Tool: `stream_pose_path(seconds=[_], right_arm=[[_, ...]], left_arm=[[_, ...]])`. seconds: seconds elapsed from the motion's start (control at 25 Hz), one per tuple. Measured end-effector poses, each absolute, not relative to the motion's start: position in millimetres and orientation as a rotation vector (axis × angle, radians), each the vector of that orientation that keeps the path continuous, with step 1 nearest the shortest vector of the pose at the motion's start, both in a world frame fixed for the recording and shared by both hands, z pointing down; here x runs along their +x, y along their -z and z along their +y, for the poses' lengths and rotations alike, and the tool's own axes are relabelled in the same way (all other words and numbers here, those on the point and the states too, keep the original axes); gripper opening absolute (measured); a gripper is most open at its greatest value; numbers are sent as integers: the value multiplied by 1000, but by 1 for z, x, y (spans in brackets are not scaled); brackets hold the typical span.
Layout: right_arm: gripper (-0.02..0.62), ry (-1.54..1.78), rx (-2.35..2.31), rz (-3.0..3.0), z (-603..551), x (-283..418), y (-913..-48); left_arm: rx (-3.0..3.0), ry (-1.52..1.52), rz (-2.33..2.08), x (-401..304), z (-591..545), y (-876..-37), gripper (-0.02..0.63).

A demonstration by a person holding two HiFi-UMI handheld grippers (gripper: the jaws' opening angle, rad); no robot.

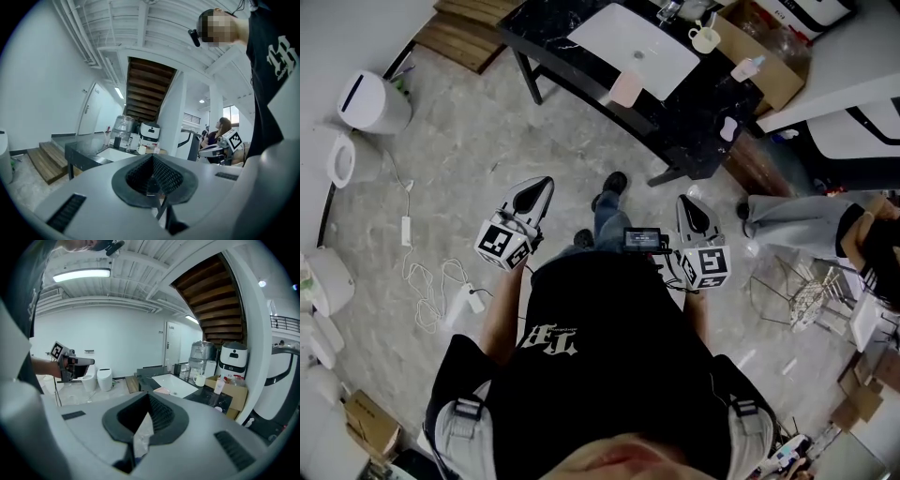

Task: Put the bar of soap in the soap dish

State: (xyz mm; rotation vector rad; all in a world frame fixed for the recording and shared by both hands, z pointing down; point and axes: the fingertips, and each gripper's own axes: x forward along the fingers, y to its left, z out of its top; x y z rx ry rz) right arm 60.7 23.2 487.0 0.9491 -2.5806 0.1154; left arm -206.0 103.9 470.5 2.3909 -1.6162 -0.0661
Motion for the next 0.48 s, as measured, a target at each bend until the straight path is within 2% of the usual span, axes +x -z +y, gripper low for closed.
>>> stream_pose_path(seconds=[0.48], right_arm=[[8, -278, 1199, -2516, -127, 94, -499]], left_arm=[[2510, -72, -1453, -192, -69, -463, 2]])
